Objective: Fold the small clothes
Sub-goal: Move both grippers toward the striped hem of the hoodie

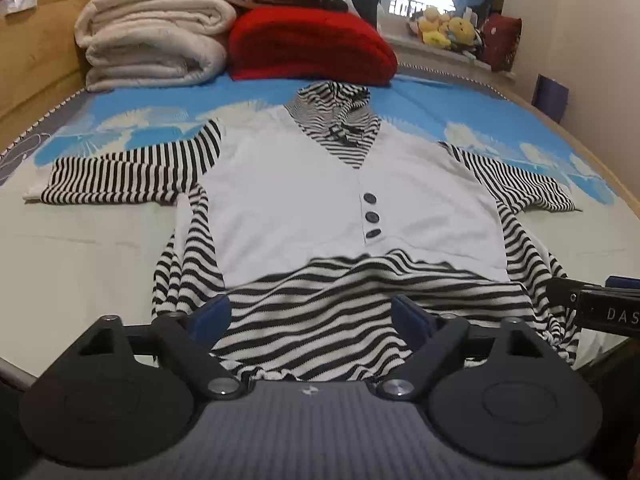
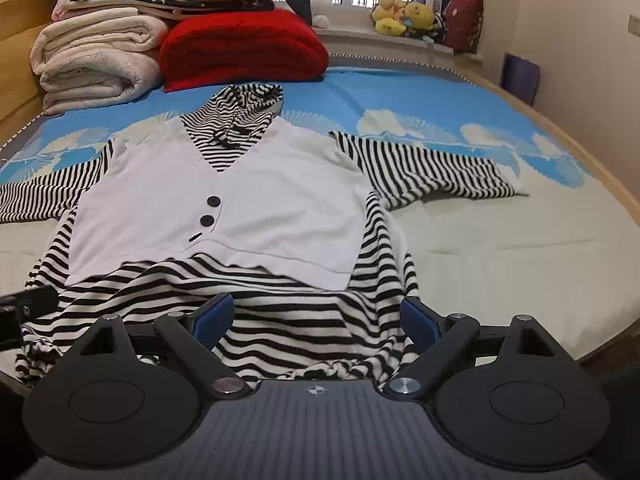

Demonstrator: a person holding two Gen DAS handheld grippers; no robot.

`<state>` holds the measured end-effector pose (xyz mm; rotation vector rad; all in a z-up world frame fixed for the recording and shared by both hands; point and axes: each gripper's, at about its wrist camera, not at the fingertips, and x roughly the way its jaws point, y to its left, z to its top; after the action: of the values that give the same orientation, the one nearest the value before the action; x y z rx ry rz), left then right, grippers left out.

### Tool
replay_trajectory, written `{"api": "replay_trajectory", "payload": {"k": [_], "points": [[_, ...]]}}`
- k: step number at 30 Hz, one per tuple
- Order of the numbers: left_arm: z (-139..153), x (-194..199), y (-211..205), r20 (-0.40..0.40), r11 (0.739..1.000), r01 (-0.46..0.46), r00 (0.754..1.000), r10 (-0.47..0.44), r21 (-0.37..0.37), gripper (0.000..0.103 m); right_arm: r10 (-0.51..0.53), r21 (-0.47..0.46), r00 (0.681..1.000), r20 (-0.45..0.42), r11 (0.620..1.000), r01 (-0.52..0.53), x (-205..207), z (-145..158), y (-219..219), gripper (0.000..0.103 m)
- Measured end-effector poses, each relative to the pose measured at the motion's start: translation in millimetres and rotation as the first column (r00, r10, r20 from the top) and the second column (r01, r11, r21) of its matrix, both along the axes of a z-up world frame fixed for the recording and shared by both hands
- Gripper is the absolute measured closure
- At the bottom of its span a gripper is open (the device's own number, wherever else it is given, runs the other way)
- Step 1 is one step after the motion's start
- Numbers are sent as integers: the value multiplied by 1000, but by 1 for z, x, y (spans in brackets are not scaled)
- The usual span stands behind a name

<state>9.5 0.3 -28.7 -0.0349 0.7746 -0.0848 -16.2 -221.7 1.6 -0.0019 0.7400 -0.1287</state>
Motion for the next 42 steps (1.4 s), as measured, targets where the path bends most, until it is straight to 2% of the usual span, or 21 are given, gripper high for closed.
{"api": "replay_trajectory", "payload": {"k": [4, 20, 25, 31, 35, 42], "points": [[-3, 0, 3, -23, 1000, 8, 1000, -8, -29, 16, 9, 21, 1000, -19, 1000, -9, 1, -2, 1, 14], [-4, 1, 1, -27, 1000, -10, 1000, 10, 16, 18, 14, 8, 999, -42, 1000, -14, 5, -6, 4, 15], [-5, 1, 2, -28, 1000, -7, 1000, 7, 9, 19, 19, 2, 999, -47, 1000, -19, 6, -7, 5, 21], [-5, 1, 0, -22, 1000, 1, 1000, -1, -1, 26, 25, -2, 998, -54, 1000, -26, 6, -6, 7, 25], [-5, 1, 0, -19, 1000, 7, 1000, -7, -8, 36, 26, -5, 998, -57, 1000, -26, 7, -7, 7, 27], [-5, 0, -1, -14, 1000, 20, 1000, -20, -16, 49, 27, -5, 998, -56, 1000, -27, 7, -6, 8, 37]]}}
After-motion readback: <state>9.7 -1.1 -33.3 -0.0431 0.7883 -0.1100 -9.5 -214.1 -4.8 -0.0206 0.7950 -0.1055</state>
